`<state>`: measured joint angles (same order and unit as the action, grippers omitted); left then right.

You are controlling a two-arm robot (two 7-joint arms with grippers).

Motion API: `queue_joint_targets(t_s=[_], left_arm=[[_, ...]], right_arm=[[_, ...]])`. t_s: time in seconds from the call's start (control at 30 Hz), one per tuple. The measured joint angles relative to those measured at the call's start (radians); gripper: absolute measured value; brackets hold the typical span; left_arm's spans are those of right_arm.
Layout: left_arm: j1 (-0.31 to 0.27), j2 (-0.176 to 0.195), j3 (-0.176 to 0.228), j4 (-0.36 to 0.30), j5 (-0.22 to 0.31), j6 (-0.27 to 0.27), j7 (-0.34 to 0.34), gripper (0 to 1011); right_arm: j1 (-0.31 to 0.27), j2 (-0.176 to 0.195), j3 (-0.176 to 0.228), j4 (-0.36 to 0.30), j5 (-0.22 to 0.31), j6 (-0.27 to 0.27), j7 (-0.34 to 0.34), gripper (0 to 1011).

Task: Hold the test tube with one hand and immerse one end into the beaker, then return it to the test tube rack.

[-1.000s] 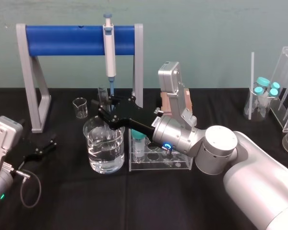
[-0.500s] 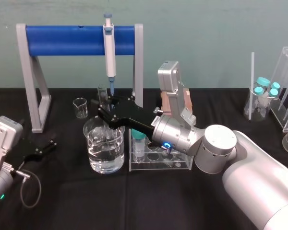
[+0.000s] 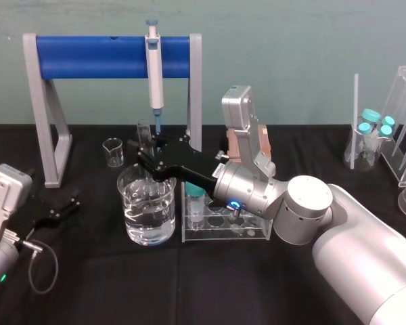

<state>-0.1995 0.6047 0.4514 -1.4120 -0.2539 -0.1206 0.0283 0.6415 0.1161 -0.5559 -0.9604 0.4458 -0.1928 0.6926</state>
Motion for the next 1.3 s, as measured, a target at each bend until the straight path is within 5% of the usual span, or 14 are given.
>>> queue_joint_targets(t_s=[1.3], left_arm=[[0.000, 0.000, 0.000, 0.000, 0.000, 0.000, 0.000, 1000]], right_arm=[[-0.010, 0.006, 0.000, -0.022, 0.002, 0.007, -0.001, 226]])
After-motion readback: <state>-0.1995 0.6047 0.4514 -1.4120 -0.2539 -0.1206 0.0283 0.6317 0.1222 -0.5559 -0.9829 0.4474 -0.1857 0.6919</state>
